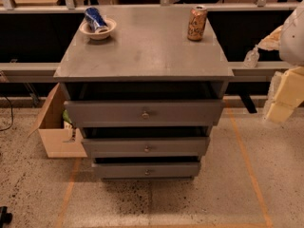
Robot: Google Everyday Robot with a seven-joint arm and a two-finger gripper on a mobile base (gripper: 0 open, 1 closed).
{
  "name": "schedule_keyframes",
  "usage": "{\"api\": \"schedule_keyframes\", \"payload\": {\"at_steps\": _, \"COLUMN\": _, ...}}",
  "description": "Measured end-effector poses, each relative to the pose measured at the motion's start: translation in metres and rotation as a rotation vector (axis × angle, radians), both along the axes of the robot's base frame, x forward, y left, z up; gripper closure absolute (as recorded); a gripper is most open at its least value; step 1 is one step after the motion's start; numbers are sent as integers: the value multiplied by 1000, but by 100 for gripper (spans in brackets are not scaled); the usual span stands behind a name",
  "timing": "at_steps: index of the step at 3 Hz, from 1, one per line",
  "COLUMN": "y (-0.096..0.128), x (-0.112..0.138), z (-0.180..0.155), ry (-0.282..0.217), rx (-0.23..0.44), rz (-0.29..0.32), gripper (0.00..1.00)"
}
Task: Open top drawer
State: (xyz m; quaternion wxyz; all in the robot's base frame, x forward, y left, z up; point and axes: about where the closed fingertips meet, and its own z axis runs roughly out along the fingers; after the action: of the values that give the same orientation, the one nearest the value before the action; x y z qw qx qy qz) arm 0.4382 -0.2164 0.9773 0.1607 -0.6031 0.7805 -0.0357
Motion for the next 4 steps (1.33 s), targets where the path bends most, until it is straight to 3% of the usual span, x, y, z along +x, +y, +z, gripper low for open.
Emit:
{"api": "schedule_keyframes", "payload": {"at_steps": 1, "y": 0, "x": 0, "z": 0, "ry": 0, "rx": 0, "rz": 0, "gripper": 0}}
{"api": "schedule_keyframes", "payload": {"at_steps": 2, "y": 3, "x": 2, "z": -18, "ry": -8, "rx": 70, "rz": 4, "gripper": 0}}
{"api": "schedule_keyframes", "payload": {"at_steps": 3, "y": 14, "x": 9, "z": -63, "ry": -12, "rx": 199, "rz": 34, "gripper": 0}}
{"api": "schedule_keyframes", "payload": {"at_steps": 4, "y": 28, "x": 19, "z": -100, "ry": -33, "rx": 284, "rz": 112, "gripper": 0}}
